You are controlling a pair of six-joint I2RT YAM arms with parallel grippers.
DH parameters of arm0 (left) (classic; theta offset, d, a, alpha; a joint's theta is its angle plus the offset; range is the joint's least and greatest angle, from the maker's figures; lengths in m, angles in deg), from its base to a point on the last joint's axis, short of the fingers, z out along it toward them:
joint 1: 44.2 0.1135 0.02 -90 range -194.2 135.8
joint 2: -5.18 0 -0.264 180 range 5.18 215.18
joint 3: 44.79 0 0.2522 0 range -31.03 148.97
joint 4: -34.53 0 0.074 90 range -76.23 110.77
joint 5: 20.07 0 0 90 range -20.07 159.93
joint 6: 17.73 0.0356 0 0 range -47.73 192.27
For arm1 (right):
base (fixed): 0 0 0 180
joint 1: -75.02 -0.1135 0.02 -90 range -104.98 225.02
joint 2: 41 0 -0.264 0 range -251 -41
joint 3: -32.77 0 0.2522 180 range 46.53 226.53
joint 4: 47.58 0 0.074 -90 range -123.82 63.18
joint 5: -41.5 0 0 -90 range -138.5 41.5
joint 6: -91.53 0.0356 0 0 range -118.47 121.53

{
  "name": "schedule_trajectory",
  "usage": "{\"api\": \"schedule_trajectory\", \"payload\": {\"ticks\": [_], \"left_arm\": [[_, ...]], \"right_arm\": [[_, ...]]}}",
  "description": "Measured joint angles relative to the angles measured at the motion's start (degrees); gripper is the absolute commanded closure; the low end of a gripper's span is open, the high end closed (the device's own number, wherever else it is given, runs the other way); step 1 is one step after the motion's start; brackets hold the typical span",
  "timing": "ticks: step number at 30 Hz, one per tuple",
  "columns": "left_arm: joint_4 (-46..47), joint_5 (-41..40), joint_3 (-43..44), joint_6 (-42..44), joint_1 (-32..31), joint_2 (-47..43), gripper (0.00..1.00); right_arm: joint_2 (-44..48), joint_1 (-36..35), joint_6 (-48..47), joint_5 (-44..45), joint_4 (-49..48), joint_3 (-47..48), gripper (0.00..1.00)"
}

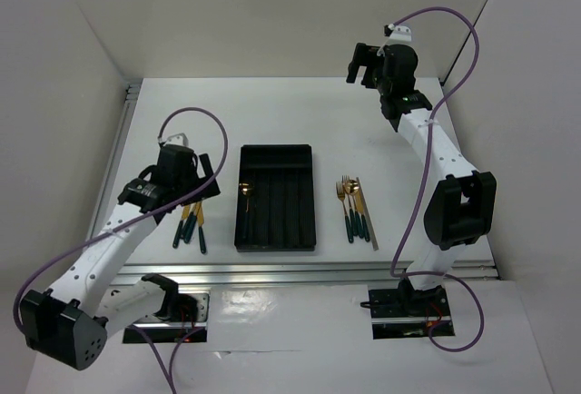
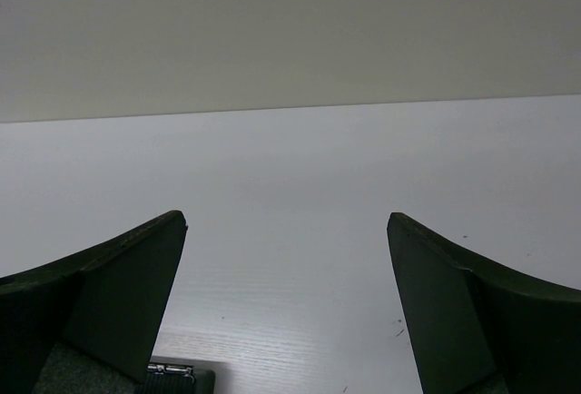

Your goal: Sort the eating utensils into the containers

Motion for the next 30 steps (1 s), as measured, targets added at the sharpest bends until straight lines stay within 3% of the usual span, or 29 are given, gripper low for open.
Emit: {"api": "schedule_trajectory", "payload": {"ticks": [13, 22, 30], "left_arm": [[5.2, 9.5, -12.8, -2.1, 14.6, 1.9, 0.04], [7.0, 9.9, -17.7, -6.6, 15.1, -6.3, 0.07], [7.7, 9.2, -22.8, -9.3, 15.1, -5.5, 0.1]], "right_arm": [[-0.4, 0.0, 0.0, -0.1, 0.0, 0.0, 0.0], [-3.5, 0.0, 0.0, -0.4, 0.1, 1.9, 0.0], [-5.0, 0.0, 0.0, -1.3, 0.9, 3.0, 0.0]]}}
